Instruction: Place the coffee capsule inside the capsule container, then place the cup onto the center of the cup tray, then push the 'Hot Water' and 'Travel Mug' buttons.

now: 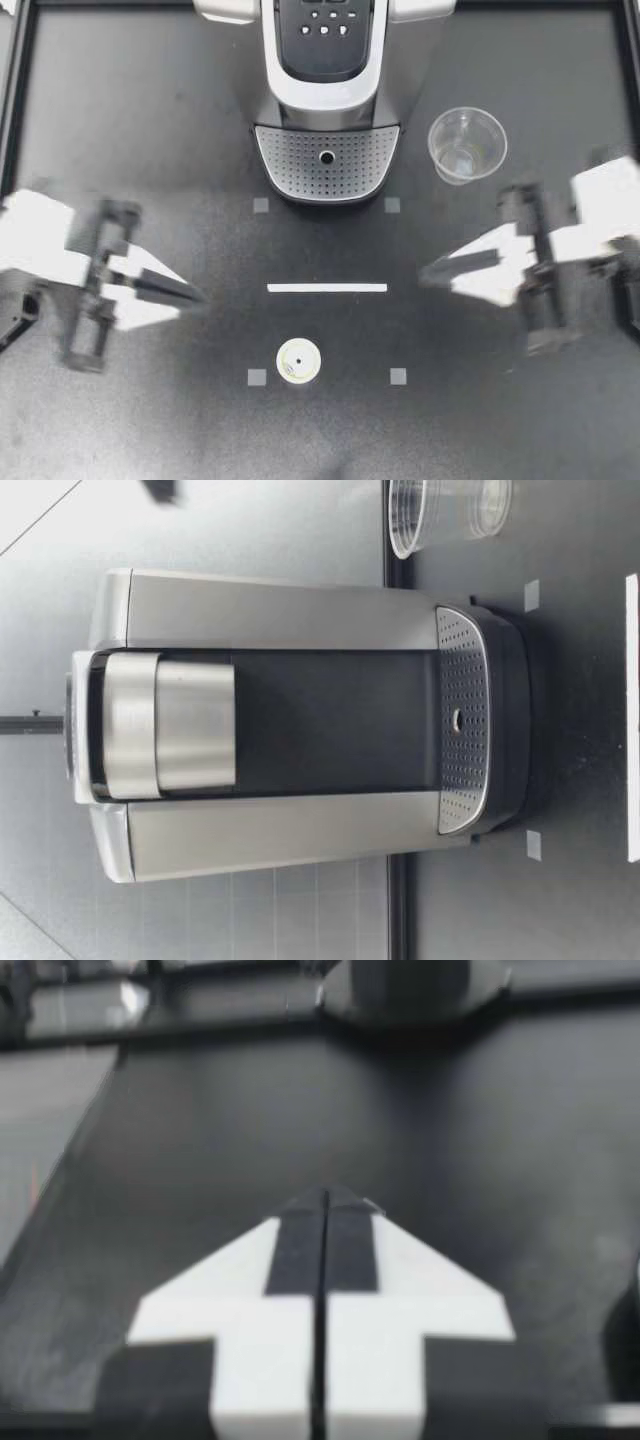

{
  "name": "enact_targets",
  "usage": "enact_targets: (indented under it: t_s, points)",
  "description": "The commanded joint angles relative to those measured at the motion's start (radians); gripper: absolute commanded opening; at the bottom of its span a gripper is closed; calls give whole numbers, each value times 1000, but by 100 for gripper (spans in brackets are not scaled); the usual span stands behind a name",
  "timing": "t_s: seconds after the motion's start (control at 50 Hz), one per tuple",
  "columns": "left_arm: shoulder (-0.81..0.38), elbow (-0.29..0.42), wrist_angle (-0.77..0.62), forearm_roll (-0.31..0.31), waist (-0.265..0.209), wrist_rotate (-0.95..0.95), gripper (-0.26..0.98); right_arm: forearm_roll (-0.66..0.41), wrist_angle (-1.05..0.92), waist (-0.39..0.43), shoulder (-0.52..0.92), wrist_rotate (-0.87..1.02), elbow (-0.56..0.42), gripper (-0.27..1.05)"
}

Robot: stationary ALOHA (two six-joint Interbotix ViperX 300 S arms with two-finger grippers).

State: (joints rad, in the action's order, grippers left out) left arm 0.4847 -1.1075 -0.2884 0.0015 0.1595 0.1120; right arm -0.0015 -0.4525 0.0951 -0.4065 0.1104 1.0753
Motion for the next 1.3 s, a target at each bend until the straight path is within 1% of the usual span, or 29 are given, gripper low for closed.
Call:
enact_targets:
  t_s: [0.0,0.22,0.46,0.58,0.7,0.82,0.9,1.02,1.28]
  points:
    - [-64,41,-5,2,11,5,12,-2,-11,21,83,12,-49,1]
    - [-216,94,-3,2,12,5,13,-2,6,46,249,40,-127,1]
    - [-296,123,-3,2,12,-2,14,-2,75,58,350,41,-201,1]
    - [-318,123,-3,5,12,-6,23,-2,106,58,382,41,-225,1]
    - [-339,126,-3,9,23,-9,43,-2,118,61,413,41,-244,1]
    - [-367,133,-5,18,40,-9,67,-2,118,71,443,37,-256,1]
    - [-399,144,-3,18,54,-9,78,-2,120,80,465,37,-267,1]
    - [-457,170,-3,18,58,-15,78,-2,121,92,495,37,-288,1]
    - [-515,206,-3,15,58,-91,78,0,144,104,531,37,-316,1]
